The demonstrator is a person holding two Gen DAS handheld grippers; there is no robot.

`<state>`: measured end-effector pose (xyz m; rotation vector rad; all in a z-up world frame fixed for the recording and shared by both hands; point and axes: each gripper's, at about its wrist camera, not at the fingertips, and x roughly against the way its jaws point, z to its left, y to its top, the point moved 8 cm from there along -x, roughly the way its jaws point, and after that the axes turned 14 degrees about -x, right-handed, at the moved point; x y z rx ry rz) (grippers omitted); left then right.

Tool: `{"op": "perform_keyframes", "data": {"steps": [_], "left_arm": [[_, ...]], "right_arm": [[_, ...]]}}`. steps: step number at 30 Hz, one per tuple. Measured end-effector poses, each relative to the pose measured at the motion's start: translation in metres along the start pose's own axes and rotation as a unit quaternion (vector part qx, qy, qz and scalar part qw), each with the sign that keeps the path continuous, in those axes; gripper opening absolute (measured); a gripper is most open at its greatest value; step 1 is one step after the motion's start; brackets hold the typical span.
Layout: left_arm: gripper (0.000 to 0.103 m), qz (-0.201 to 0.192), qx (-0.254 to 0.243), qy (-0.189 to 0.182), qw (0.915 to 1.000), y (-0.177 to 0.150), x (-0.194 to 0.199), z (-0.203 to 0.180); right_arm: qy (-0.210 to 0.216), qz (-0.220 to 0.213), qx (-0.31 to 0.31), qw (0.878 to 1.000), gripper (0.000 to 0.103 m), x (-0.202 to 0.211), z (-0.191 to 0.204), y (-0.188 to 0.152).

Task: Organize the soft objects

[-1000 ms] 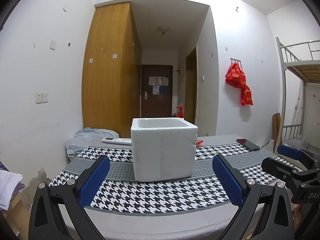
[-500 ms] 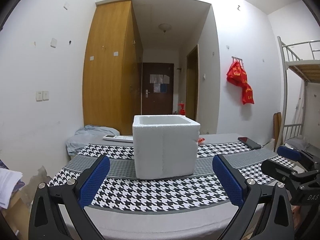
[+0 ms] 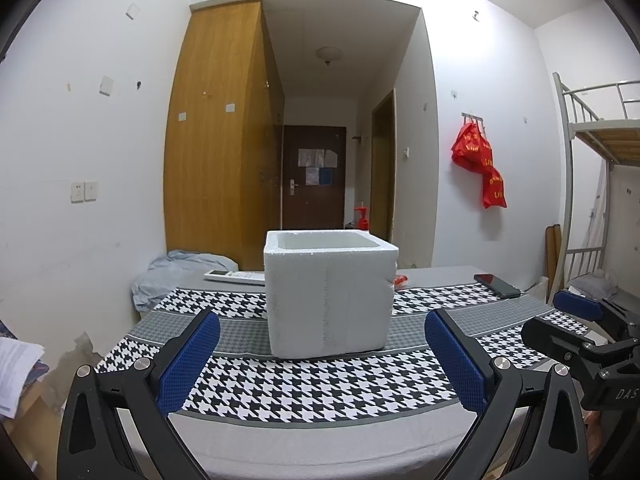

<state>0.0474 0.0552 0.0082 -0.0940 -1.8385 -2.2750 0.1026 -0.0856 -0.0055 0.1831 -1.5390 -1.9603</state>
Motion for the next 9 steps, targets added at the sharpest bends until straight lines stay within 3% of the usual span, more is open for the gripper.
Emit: {"op": "perform_keyframes", "data": {"steps": [9], "left_arm": [[0.102, 0.0, -0.001, -0.001, 1.0, 0.0001, -0.0015, -0.0007]], "right_arm": [[0.0, 0.003, 0.001, 1.0, 0.103, -0.0023, -0.0005, -0.0002]]}}
